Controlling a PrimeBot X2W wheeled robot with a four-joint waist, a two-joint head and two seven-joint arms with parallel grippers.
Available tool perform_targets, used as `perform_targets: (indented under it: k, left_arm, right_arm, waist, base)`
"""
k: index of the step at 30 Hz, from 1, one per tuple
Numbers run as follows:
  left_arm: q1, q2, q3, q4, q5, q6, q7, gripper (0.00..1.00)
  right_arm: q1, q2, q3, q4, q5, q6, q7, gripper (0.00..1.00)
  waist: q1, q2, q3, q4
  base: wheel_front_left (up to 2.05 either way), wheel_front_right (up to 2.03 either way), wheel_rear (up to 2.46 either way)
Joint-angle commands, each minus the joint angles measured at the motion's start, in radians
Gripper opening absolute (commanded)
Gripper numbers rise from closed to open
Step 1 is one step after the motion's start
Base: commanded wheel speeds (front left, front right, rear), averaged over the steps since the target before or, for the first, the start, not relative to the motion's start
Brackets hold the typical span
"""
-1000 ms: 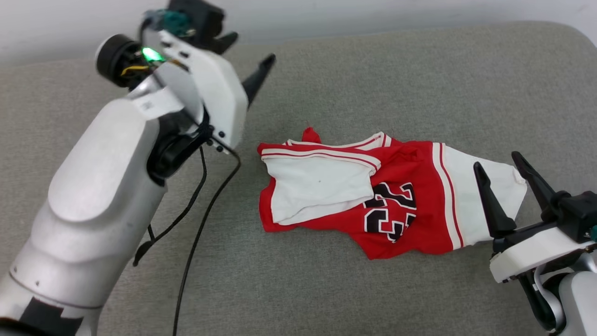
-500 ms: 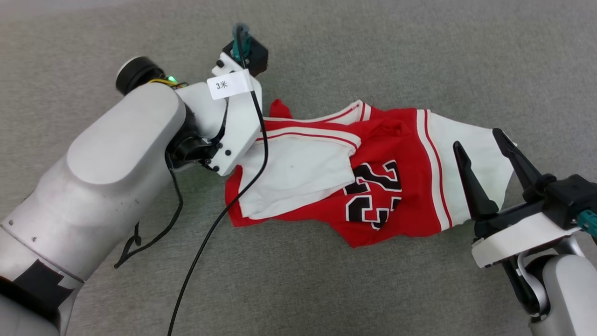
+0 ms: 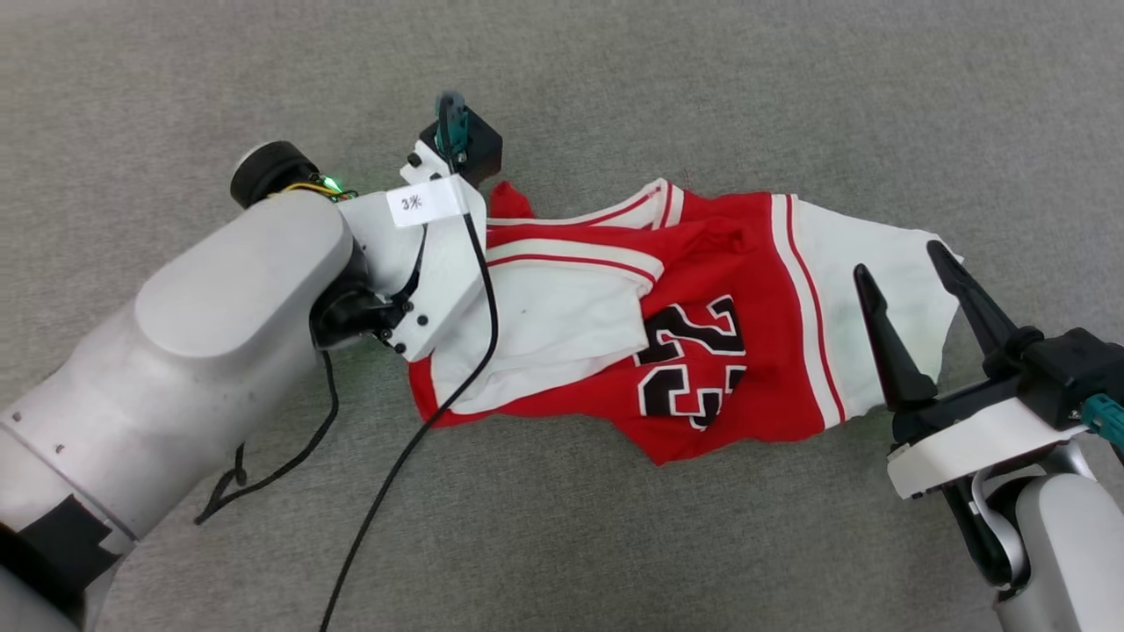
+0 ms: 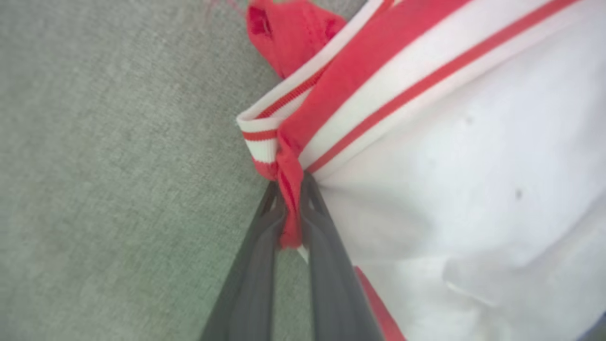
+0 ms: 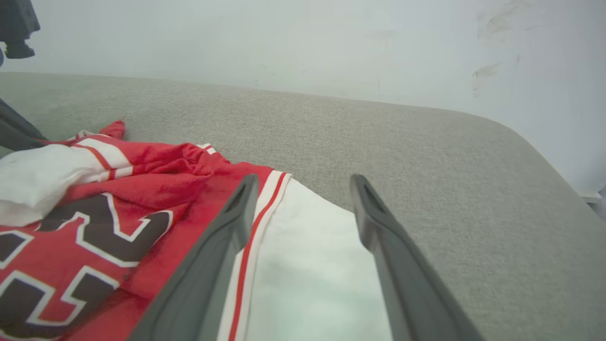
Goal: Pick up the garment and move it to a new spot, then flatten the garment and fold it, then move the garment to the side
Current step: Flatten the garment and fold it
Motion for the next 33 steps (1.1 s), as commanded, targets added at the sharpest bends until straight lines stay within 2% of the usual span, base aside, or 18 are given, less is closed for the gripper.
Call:
perform_targets:
  k: [1, 6, 7, 11, 17, 21, 25, 29, 33]
  left_arm:
    - [0.04, 0.007, -0.022, 0.0, -0.003, 0.003, -0.033, 0.0]
    - [0.001, 0.041, -0.019, -0.12, -0.001, 0.002, -0.184, 0.0]
    - [0.001, 0.082, -0.003, -0.205, -0.015, 0.003, -0.244, 0.0]
    - [0.023, 0.154, 0.024, -0.325, -0.032, 0.012, -0.273, 0.0]
    - [0.062, 0.295, 0.059, -0.479, -0.056, 0.082, -0.261, 0.0]
    - [0.095, 0.405, 0.074, -0.515, -0.046, 0.131, -0.265, 0.0]
    - [0.168, 0.487, 0.069, -0.524, -0.068, 0.18, -0.286, 0.0]
    - [0.278, 0.541, 0.053, -0.492, -0.118, 0.222, -0.32, 0.0]
    - [0.357, 0.555, 0.039, -0.443, -0.158, 0.236, -0.355, 0.0]
  right_arm:
    - [0.002, 0.002, -0.007, 0.006, 0.0, -0.001, -0.005, 1.0]
    - [0.041, -0.001, -0.03, 0.022, 0.001, -0.001, -0.001, 1.0]
    - [0.068, 0.001, -0.047, 0.027, 0.003, -0.001, 0.004, 1.0]
    - [0.095, 0.006, -0.065, 0.034, 0.002, -0.001, 0.012, 1.0]
    - [0.13, 0.012, -0.09, 0.04, 0.007, -0.001, 0.015, 1.0]
    - [0.133, 0.02, -0.094, 0.046, 0.006, -0.001, 0.01, 1.0]
    - [0.144, 0.026, -0.105, 0.058, 0.009, -0.001, 0.003, 1.0]
    - [0.152, 0.029, -0.118, 0.073, 0.008, -0.001, -0.002, 1.0]
    - [0.154, 0.028, -0.119, 0.084, 0.005, -0.001, -0.001, 1.0]
  waist:
    - [-0.0001, 0.0, -0.023, 0.019]
    - [-0.0001, 0.0, -0.085, 0.071]
    - [-0.0001, 0.0, -0.121, 0.105]
    - [-0.0001, 0.0, -0.159, 0.14]
    - [-0.0001, 0.0, -0.187, 0.171]
    - [-0.0001, 0.0, -0.187, 0.17]
    - [-0.0001, 0.0, -0.185, 0.168]
    - [-0.0001, 0.0, -0.184, 0.17]
    - [-0.0001, 0.0, -0.186, 0.169]
  base:
    - [0.0, 0.0, 0.0]
    - [0.0, 0.0, 0.0]
    - [0.0, 0.0, 0.0]
    - [0.0, 0.0, 0.0]
    - [0.0, 0.0, 0.0]
    - [0.0, 0.0, 0.0]
    - [0.0, 0.0, 0.0]
    - [0.0, 0.0, 0.0]
    - [0.0, 0.0, 0.0]
